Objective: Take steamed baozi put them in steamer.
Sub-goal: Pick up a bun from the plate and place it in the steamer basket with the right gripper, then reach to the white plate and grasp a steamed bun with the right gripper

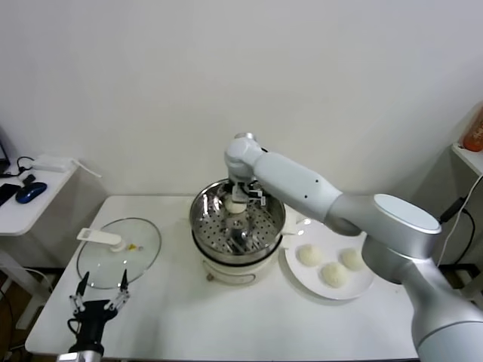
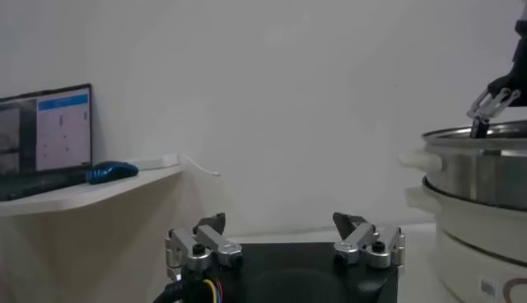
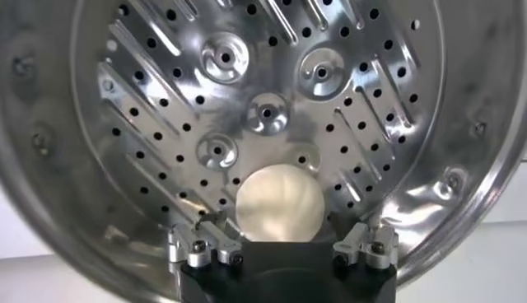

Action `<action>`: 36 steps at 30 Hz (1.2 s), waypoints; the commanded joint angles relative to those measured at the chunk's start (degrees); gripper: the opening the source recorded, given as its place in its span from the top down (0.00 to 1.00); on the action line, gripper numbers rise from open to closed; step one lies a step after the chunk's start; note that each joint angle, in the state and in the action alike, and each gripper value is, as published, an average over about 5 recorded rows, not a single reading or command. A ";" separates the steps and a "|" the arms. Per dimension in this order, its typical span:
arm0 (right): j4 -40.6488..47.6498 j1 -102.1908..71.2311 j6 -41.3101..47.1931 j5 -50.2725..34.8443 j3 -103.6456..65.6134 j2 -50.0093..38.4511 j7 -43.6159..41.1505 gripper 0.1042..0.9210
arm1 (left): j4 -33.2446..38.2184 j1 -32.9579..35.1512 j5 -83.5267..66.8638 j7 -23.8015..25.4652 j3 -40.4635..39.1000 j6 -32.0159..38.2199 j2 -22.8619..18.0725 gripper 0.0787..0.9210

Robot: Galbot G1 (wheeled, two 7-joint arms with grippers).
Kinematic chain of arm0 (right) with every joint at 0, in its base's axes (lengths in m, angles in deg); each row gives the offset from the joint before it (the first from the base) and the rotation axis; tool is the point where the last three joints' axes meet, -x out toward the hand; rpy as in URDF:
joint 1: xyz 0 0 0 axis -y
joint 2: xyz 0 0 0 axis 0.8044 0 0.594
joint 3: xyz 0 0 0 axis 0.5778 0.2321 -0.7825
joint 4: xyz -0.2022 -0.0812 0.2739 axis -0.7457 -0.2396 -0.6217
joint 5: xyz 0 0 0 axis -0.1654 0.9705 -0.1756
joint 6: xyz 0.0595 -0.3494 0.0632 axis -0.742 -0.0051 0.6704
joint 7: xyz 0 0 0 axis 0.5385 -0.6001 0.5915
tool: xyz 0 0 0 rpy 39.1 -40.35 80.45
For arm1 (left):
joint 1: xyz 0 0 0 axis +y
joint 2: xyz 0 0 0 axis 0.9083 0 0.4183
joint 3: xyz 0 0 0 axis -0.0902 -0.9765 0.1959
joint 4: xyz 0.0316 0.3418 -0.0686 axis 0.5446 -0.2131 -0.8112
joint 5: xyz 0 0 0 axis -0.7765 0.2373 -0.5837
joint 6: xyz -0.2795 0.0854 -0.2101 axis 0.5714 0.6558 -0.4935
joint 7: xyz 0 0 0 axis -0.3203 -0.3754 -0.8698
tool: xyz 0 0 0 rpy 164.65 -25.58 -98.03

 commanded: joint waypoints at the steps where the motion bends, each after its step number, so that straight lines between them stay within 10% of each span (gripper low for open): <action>1: -12.61 9.83 7.24 -20.10 9.34 -10.26 -2.42 0.12 | 0.23 0.08 -0.01 0.04 0.02 -0.09 0.00 0.12; 16: -22.59 27.19 44.39 -75.69 34.05 -36.74 2.89 0.12 | 1.01 -1.07 0.77 0.29 -1.00 -1.52 1.28 0.12; 36: -16.15 2.84 51.74 -61.74 22.41 -40.51 6.66 0.12 | 2.33 -0.84 1.34 0.49 -1.38 -1.86 1.12 0.12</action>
